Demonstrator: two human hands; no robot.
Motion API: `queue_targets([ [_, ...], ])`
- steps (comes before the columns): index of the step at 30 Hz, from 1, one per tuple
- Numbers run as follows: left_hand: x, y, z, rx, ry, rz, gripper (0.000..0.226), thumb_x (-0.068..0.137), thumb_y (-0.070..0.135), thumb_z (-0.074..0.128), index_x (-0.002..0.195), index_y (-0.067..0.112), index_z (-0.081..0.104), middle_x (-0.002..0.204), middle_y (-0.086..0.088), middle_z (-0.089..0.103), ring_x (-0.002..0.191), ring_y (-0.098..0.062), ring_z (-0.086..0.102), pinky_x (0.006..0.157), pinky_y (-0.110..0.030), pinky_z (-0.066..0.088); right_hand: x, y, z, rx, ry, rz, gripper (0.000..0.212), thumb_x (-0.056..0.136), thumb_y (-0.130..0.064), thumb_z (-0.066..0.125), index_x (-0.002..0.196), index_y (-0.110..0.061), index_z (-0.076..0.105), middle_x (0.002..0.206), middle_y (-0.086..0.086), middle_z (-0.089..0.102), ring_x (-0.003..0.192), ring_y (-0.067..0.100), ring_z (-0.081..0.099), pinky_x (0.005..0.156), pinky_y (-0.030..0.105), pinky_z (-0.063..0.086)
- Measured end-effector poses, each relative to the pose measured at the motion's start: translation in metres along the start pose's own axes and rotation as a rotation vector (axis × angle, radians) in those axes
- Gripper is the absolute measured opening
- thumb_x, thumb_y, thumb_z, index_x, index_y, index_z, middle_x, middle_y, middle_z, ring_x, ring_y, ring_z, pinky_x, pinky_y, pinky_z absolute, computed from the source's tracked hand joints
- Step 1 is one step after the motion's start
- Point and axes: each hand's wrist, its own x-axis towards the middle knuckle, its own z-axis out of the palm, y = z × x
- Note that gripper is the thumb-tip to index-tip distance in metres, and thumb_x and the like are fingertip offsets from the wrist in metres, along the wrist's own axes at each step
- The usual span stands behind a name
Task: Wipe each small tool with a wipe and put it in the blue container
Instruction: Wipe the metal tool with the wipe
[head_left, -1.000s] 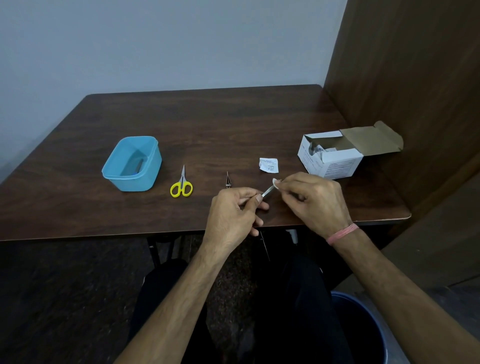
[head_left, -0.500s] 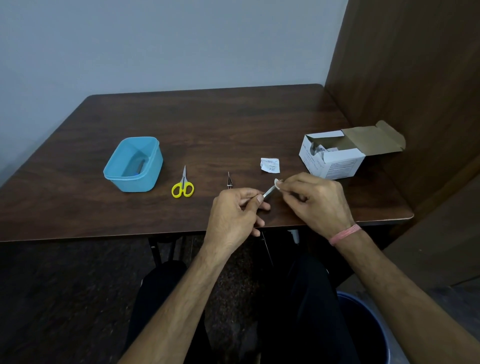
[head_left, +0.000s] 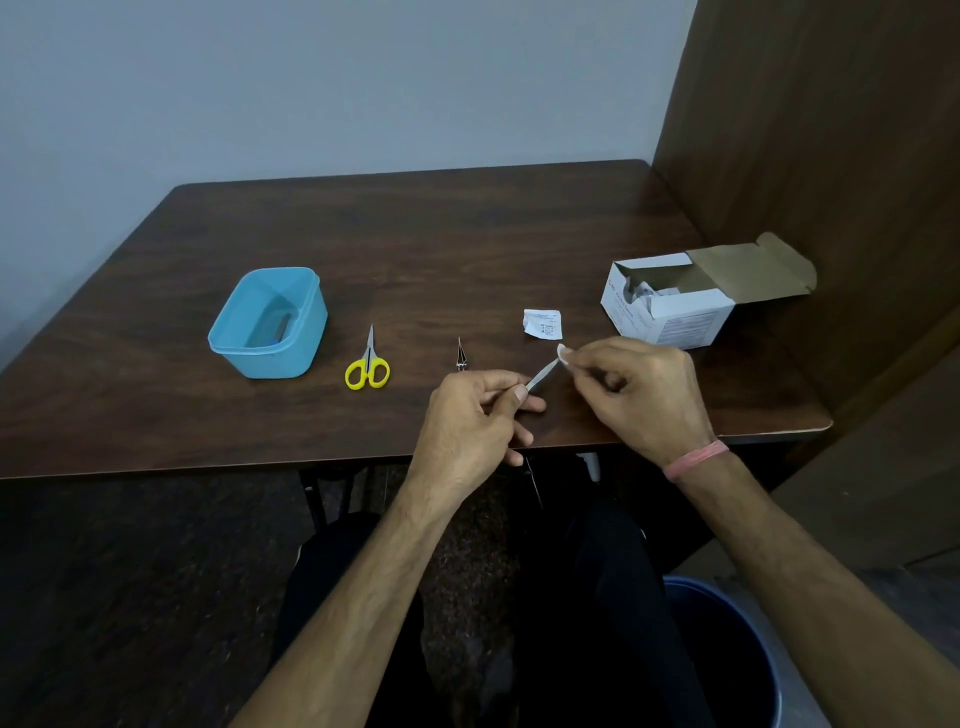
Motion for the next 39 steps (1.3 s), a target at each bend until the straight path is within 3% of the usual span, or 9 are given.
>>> queue_targets([
  [7, -0.002, 0.002, -0.002, 0.0, -0.053, -0.011, 0.027, 0.114, 0.013, 0.064, 0.139, 0.007, 0.072, 0.106, 0.004, 0.087, 0.09, -0.01, 0.084, 0.053, -0.023, 0.061, 0.001, -0.007, 0.0, 0.022, -0.024, 0.008, 0.017, 0.098, -0.028, 0.082, 0.113, -0.025, 0.088, 0.108, -0.015, 0.082, 0.061, 0.009, 0.064, 0.06, 0.036, 0.059],
  [10, -0.003, 0.003, -0.001, -0.005, -0.048, -0.006, 0.027, 0.113, 0.013, 0.065, 0.139, 0.008, 0.072, 0.107, 0.004, 0.087, 0.091, -0.01, 0.084, 0.054, -0.024, 0.061, 0.005, -0.009, -0.001, 0.079, -0.017, 0.044, 0.014, 0.098, -0.033, 0.081, 0.107, -0.026, 0.088, 0.102, -0.018, 0.081, 0.061, 0.011, 0.065, 0.059, 0.034, 0.057],
  [14, -0.003, 0.003, -0.002, 0.01, -0.052, -0.002, 0.024, 0.113, 0.012, 0.064, 0.135, 0.01, 0.074, 0.106, 0.004, 0.087, 0.091, -0.011, 0.084, 0.054, -0.025, 0.061, 0.012, -0.008, -0.005, 0.116, -0.05, 0.152, 0.012, 0.092, -0.022, 0.09, 0.102, -0.029, 0.089, 0.081, -0.036, 0.071, 0.06, 0.012, 0.058, 0.062, 0.014, 0.043],
  [19, -0.005, 0.005, -0.004, 0.025, -0.065, -0.003, 0.024, 0.113, 0.013, 0.064, 0.134, 0.01, 0.076, 0.106, 0.003, 0.087, 0.092, -0.01, 0.084, 0.055, -0.024, 0.061, 0.01, -0.008, -0.004, 0.061, -0.133, 0.024, 0.019, 0.098, -0.018, 0.083, 0.113, -0.03, 0.087, 0.106, -0.017, 0.078, 0.076, 0.006, 0.067, 0.071, 0.028, 0.057],
  [22, -0.005, 0.004, -0.003, 0.035, -0.061, 0.006, 0.026, 0.113, 0.014, 0.065, 0.137, 0.008, 0.075, 0.105, 0.003, 0.086, 0.092, -0.01, 0.084, 0.055, -0.024, 0.062, 0.009, -0.009, -0.005, -0.042, -0.112, -0.054, 0.024, 0.102, -0.013, 0.075, 0.117, -0.028, 0.086, 0.108, -0.014, 0.074, 0.081, 0.006, 0.069, 0.067, 0.035, 0.06],
  [25, -0.005, 0.003, -0.002, 0.029, -0.042, 0.008, 0.028, 0.113, 0.013, 0.065, 0.139, 0.007, 0.073, 0.104, 0.003, 0.086, 0.091, -0.01, 0.084, 0.054, -0.025, 0.061, 0.007, -0.01, -0.005, -0.049, -0.124, -0.085, 0.025, 0.104, -0.013, 0.071, 0.117, -0.029, 0.086, 0.109, -0.013, 0.068, 0.085, -0.001, 0.064, 0.067, 0.03, 0.058],
  [29, -0.007, 0.004, 0.0, 0.013, -0.011, 0.022, 0.024, 0.112, 0.012, 0.066, 0.134, 0.01, 0.075, 0.101, 0.003, 0.087, 0.088, -0.011, 0.084, 0.052, -0.025, 0.061, 0.013, -0.006, -0.005, 0.105, -0.176, 0.072, 0.018, 0.099, -0.021, 0.082, 0.112, -0.033, 0.086, 0.11, -0.017, 0.061, 0.091, 0.006, 0.064, 0.078, 0.025, 0.055],
  [33, -0.007, 0.003, 0.003, 0.026, 0.011, 0.036, 0.023, 0.111, 0.012, 0.067, 0.132, 0.012, 0.077, 0.1, 0.005, 0.086, 0.087, -0.01, 0.084, 0.052, -0.026, 0.061, 0.021, 0.001, -0.004, 0.36, -0.275, 0.275, 0.015, 0.095, -0.02, 0.086, 0.102, -0.032, 0.086, 0.112, -0.009, 0.072, 0.085, 0.023, 0.069, 0.087, 0.036, 0.06],
  [39, -0.008, 0.002, 0.003, 0.03, 0.016, 0.045, 0.023, 0.111, 0.01, 0.066, 0.13, 0.013, 0.078, 0.101, 0.005, 0.086, 0.087, -0.011, 0.084, 0.051, -0.026, 0.061, 0.023, 0.01, -0.005, 0.508, -0.292, 0.407, 0.007, 0.1, -0.029, 0.082, 0.107, -0.03, 0.083, 0.095, 0.006, 0.082, 0.077, 0.032, 0.071, 0.08, 0.043, 0.056],
])
